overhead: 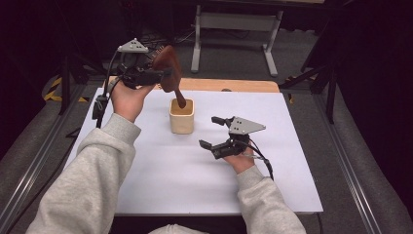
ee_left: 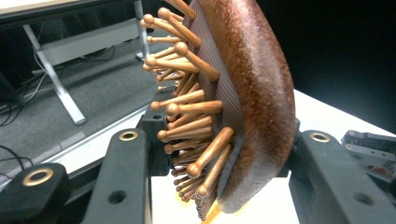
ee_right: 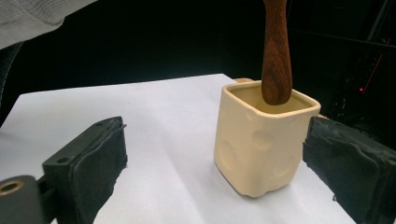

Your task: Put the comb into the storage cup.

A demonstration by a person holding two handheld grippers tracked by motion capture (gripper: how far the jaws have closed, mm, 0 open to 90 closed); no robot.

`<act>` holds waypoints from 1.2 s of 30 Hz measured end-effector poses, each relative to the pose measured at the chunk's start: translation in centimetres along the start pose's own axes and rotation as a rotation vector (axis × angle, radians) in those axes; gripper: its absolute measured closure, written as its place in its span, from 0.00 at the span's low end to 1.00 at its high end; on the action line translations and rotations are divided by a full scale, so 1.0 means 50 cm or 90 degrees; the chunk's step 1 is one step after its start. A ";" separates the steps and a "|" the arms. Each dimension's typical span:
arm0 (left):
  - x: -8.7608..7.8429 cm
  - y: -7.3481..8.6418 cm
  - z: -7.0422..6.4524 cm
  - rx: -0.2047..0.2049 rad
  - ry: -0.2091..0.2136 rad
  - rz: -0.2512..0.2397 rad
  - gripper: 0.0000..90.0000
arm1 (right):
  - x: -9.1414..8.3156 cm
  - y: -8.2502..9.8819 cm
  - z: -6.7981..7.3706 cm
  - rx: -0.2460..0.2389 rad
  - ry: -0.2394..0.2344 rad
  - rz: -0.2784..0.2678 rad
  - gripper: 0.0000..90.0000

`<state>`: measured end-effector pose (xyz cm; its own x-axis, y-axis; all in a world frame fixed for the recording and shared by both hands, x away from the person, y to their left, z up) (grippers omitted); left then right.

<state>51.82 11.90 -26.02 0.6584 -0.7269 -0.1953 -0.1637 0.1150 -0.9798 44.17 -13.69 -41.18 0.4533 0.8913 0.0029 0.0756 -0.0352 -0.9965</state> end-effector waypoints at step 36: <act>0.057 0.089 0.027 -0.066 0.027 0.077 0.61 | 0.001 0.003 -0.001 0.005 0.001 0.004 0.08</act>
<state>53.96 11.26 -30.99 0.5977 -0.7406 -0.3070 -0.3162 0.1342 -0.9392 44.24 -13.69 -41.32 0.4550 0.8905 -0.0040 0.0651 -0.0377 -0.9972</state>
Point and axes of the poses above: each handheld gripper's, and its own axes: x roughly forward along the jaws, y roughly out of its underside, z roughly to its left, the point moved 4 cm from there along x, roughly forward along the jaws, and after that the axes turned 12 degrees about -z, right-handed, at the moved point
